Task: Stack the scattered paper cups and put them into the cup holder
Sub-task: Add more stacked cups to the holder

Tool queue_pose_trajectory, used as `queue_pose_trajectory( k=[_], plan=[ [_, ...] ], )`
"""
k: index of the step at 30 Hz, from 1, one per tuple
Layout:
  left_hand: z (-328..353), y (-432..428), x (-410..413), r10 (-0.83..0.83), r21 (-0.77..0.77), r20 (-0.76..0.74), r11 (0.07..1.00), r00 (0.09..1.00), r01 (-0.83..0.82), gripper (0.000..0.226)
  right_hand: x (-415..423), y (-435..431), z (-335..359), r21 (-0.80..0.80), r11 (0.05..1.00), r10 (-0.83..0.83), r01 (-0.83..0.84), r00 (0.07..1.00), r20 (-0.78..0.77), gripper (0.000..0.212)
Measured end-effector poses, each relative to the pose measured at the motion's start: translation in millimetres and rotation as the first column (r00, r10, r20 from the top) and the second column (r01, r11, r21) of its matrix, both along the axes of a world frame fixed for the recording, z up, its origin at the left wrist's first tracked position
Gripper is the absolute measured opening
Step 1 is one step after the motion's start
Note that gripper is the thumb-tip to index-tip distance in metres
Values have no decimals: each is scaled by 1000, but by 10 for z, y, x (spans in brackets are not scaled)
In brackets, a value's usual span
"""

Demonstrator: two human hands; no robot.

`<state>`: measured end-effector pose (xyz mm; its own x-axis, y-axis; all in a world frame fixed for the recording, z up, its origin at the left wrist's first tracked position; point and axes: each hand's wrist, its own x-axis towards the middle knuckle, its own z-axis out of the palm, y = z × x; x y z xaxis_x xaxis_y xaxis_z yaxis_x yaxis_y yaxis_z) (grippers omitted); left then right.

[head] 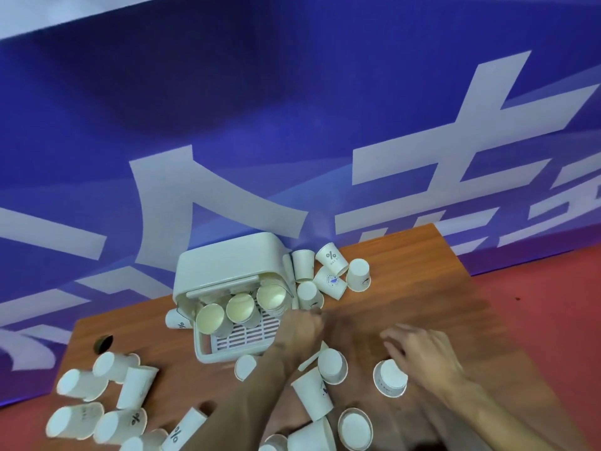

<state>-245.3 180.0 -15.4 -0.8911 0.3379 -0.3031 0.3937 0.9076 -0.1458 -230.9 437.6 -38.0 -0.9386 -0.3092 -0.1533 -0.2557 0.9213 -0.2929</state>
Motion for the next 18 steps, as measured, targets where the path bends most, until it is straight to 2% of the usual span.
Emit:
queue_pose_trajectory(
  k=[4, 9, 12, 15, 18],
  plan=[
    [-144, -6, -18, -63, -10, 33, 998, 997, 63, 23, 125, -228, -60, -34, 993, 115, -114, 993, 30, 24],
    [-269, -17, -36, -114, -43, 71, 992, 991, 117, 22, 98, -585, -93, -90, 989, 125, -121, 991, 42, 23],
    [-437, -48, -87, -134, -30, 158, 990, 978, 141, 24, -74, -723, -169, -226, 973, 9, 55, 963, 271, 24],
    [-551, -95, -121, -139, -43, 218, 987, 966, 152, 33, -228, -767, -263, -188, 974, -18, 127, 871, 492, 46],
    [-630, -138, -82, -131, -33, 232, 989, 964, 142, 35, -201, -849, -352, -140, 990, 46, 30, 858, 512, 72]
  ],
)
